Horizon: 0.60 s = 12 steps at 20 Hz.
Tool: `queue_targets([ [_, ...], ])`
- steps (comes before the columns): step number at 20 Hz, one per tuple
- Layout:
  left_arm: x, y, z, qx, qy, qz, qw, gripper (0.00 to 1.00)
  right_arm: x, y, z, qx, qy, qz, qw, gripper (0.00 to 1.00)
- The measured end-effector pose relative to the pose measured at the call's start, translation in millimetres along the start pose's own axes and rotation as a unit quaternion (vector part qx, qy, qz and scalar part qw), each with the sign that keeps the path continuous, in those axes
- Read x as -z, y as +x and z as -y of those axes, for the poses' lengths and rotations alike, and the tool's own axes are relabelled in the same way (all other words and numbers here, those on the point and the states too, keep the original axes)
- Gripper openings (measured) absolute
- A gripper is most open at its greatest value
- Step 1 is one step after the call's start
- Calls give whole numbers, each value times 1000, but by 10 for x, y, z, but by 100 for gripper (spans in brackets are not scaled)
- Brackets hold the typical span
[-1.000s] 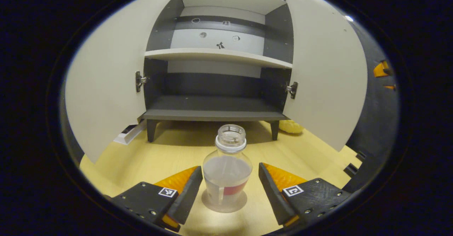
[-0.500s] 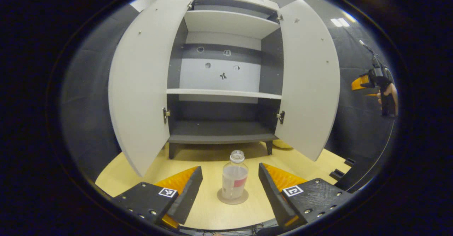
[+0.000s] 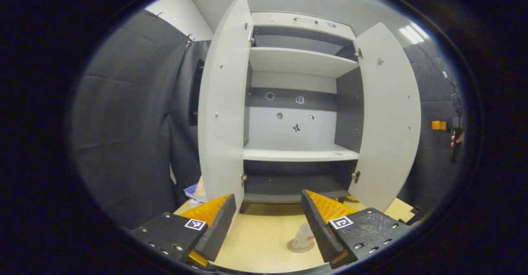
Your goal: Grasp the bottle in the cabinet with the left hand and place it on the coaster, then close the right door with the right hand and the left door with the left hand.
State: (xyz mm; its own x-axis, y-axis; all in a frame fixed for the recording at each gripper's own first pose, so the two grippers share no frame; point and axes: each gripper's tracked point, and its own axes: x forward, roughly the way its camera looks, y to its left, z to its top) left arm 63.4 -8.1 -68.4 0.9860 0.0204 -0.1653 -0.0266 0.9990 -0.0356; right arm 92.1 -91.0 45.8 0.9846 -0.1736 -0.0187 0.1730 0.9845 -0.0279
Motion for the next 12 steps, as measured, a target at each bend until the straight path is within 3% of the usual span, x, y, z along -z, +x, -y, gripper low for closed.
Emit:
queue_targets([
  [1,-137,29,-27,-10,-3,5,1000,99,-71,36,-46,-8,3,6,1000,92],
  [2,-267,56,-51,-20,-7,8,1000,99,-118,80,-95,-18,2,11,1000,96],
  [3,-411,91,-58,-28,-14,14,999,99,-174,117,-163,-30,-1,17,999,92],
  [4,-557,146,-30,-28,-20,24,999,85,-228,154,-253,-45,-6,24,999,96],
  [5,-670,209,33,-24,-24,33,999,92,-286,192,-328,-60,-14,30,998,92],
  [6,-765,249,85,-21,-25,38,999,85,-295,222,-397,-79,-21,32,996,96],
  [7,-824,256,122,-22,-24,40,999,84,-313,260,-467,-96,-28,31,995,96],
  [8,-880,261,162,-23,-23,43,999,99,-339,304,-509,-109,-32,32,993,96],
  [9,-932,269,217,-19,-21,48,998,99,-371,323,-577,-125,-34,34,991,96],
  [10,-974,280,296,-12,-19,59,998,92,-383,359,-652,-141,-35,34,989,96],
  [12,-884,264,418,-6,-22,52,998,92,-361,403,-782,-170,-38,28,984,96],
])
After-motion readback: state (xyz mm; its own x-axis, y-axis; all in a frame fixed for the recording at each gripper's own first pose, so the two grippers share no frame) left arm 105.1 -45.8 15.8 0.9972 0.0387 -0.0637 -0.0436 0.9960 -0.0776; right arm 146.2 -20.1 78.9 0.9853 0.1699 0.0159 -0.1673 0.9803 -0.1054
